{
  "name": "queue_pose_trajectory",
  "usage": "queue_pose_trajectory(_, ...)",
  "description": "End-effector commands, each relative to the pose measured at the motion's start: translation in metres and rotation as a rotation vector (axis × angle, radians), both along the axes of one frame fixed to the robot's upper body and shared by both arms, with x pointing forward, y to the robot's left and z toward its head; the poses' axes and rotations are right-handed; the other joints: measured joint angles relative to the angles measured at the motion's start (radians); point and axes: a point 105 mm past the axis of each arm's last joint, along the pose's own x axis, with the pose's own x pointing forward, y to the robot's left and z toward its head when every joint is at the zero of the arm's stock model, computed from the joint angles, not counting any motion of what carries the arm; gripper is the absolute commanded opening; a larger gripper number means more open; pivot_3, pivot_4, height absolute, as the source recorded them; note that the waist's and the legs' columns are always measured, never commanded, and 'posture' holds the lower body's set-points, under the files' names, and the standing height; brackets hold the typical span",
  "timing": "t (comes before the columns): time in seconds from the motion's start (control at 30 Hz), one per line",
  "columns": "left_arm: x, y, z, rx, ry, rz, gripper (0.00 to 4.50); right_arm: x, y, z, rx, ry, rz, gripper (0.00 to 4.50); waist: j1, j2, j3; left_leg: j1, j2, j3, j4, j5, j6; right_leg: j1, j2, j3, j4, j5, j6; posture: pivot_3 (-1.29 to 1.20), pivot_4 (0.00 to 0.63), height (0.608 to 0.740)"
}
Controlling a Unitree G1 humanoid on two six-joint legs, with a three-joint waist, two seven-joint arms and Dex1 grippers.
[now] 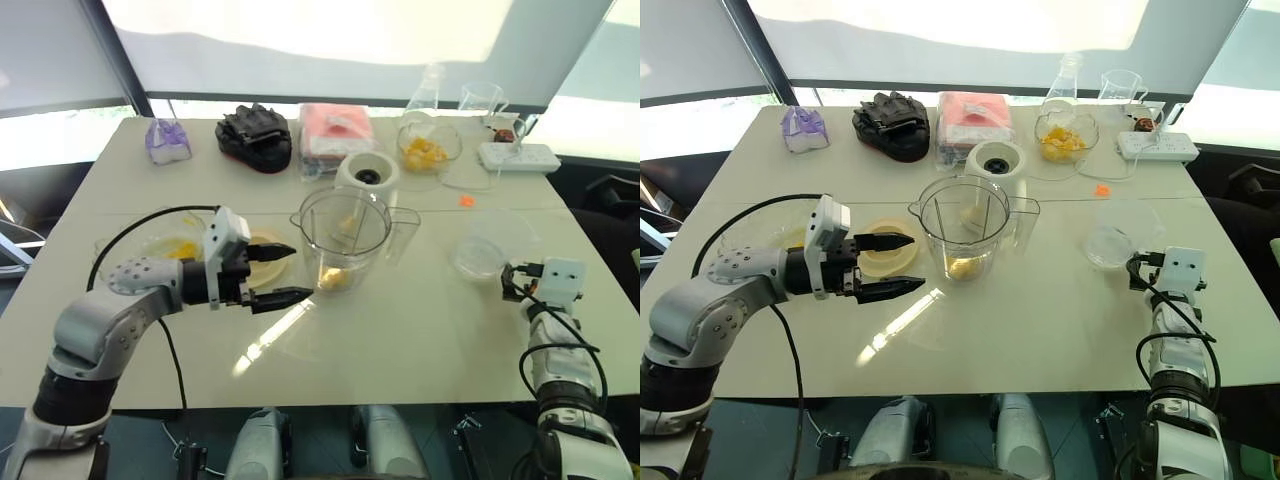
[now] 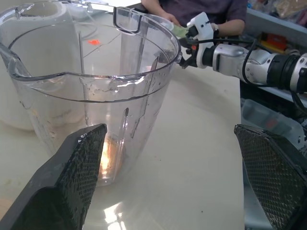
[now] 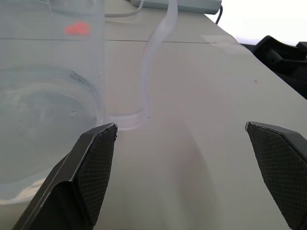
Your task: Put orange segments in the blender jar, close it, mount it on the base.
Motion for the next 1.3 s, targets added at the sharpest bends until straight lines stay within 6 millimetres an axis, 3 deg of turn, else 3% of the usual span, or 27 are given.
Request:
queue_pose_trajectory(0.03, 0.001, -0.003, 0.008, -0.008, -0.040, -0.019, 4.43, 0.007, 0.003, 0.021, -0.016, -0.072, 0.020, 4.50, 0.001, 0.000, 0.000, 0.000, 0.000, 0.000, 0.000, 0.000, 0.000, 0.000, 0.000, 0.000, 0.000, 0.000, 0.000, 0.00, 0.150, 0.740)
queue_pose_trajectory(0.5, 0.002, -0.004, 0.005, -0.008, -0.035, -0.019, 4.43, 0.006, -0.008, 0.044, -0.076, -0.154, -0.033, 4.50, 0.001, 0.000, 0.000, 0.000, 0.000, 0.000, -0.001, 0.000, 0.000, -0.001, 0.000, 0.001, 0.000, 0.000, 0.000, 0.00, 0.150, 0.740)
queue_pose_trajectory(0.93, 0.004, -0.006, 0.005, -0.005, -0.042, -0.016, 4.43, 0.026, -0.006, 0.026, -0.016, -0.071, 0.013, 4.50, 0.000, 0.000, 0.000, 0.000, 0.000, 0.001, -0.002, 0.000, 0.000, -0.001, 0.001, 0.001, -0.001, 0.000, 0.000, 0.00, 0.150, 0.740)
queue_pose_trajectory(1.03, 0.005, -0.004, 0.004, -0.001, -0.044, -0.006, 4.50, 0.028, -0.005, 0.026, -0.023, -0.069, 0.025, 3.61, 0.000, 0.000, 0.000, 0.000, 0.000, 0.001, -0.002, 0.000, 0.000, -0.001, 0.001, 0.002, -0.002, 0.000, 0.000, 0.00, 0.150, 0.740)
queue_pose_trajectory(1.27, 0.005, -0.003, 0.004, -0.001, -0.044, 0.003, 4.50, 0.031, -0.001, 0.026, -0.035, -0.076, 0.043, 0.04, 0.004, 0.000, 0.000, 0.000, 0.000, 0.001, -0.005, 0.000, 0.000, 0.000, 0.001, 0.002, -0.006, 0.000, 0.000, 0.00, 0.150, 0.740)
queue_pose_trajectory(1.3, 0.005, -0.003, 0.004, 0.000, -0.044, 0.004, 4.50, 0.031, -0.001, 0.026, -0.038, -0.076, 0.044, 0.04, 0.004, 0.000, 0.000, 0.000, 0.000, 0.001, -0.006, 0.000, 0.000, 0.000, 0.001, 0.002, -0.007, 0.001, 0.001, 0.00, 0.150, 0.740)
